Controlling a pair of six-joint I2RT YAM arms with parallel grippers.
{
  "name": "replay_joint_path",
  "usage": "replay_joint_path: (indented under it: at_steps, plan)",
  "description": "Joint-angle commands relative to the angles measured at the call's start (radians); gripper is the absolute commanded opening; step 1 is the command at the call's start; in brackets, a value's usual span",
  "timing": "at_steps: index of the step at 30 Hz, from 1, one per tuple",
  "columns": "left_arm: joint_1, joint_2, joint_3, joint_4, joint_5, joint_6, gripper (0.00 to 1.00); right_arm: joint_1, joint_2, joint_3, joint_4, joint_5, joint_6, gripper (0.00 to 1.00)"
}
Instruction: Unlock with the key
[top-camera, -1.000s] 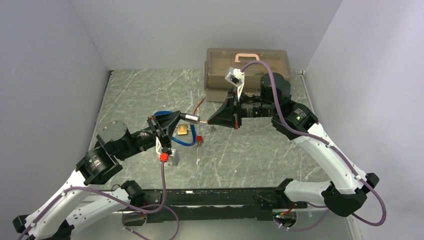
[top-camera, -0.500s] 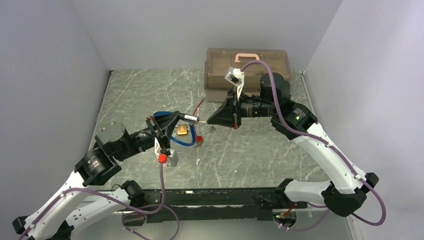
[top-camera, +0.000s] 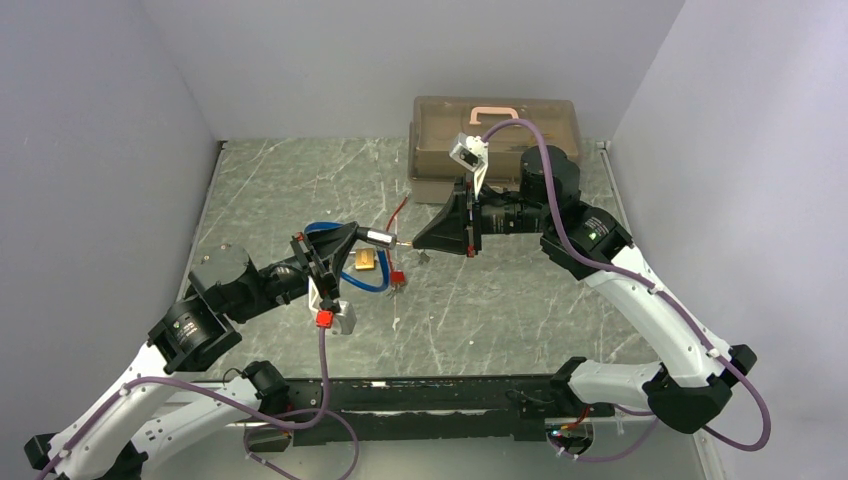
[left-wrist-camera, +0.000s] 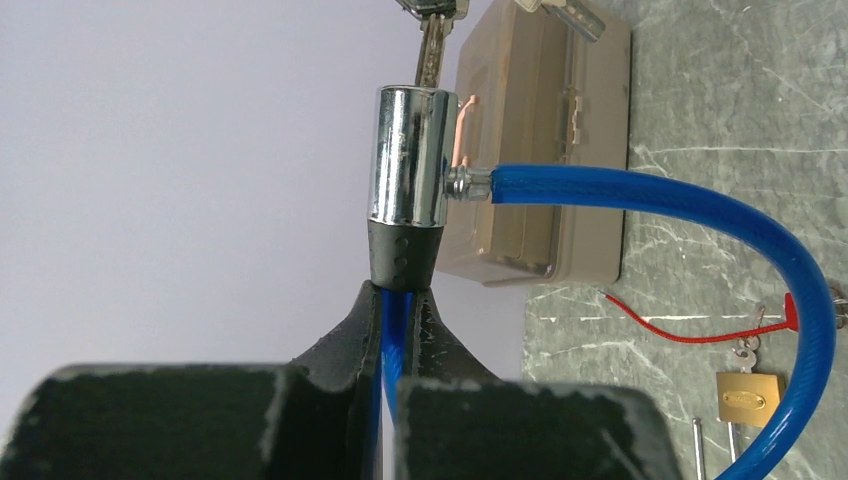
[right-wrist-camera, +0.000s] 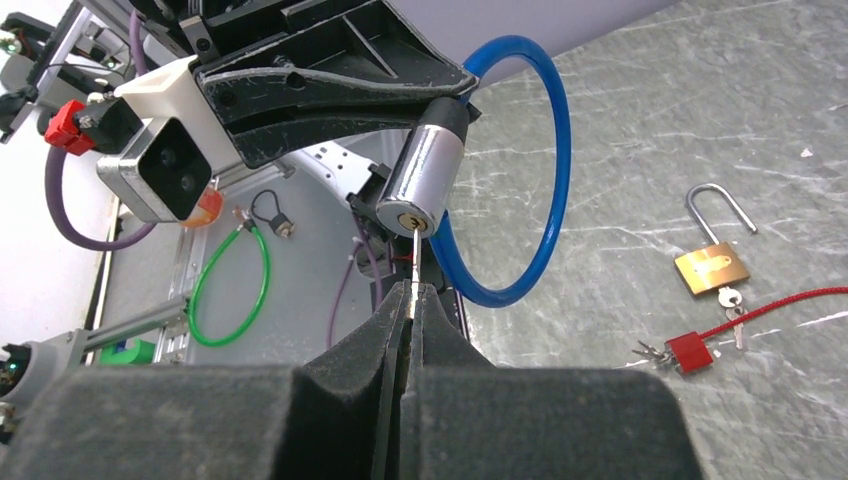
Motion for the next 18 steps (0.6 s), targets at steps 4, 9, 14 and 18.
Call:
replay_joint_path:
  at_steps: [4,9,14,18]
  plan:
    - [-0.002,-0.011,0.010,0.066,0.039,0.024,0.00,0.002,-0.016,0.007,0.091,-0.031,0.023,0.00]
    - [-0.002,-0.010,0.013,0.072,0.030,0.013,0.00,0.001,-0.011,-0.005,0.117,-0.044,0.050,0.00]
    - [-0.001,-0.007,0.020,0.071,0.035,0.014,0.00,0.003,0.004,-0.017,0.101,-0.014,0.053,0.00]
    - [-0.001,-0.005,0.024,0.074,0.035,0.018,0.00,0.003,0.018,-0.022,0.080,0.034,0.063,0.00]
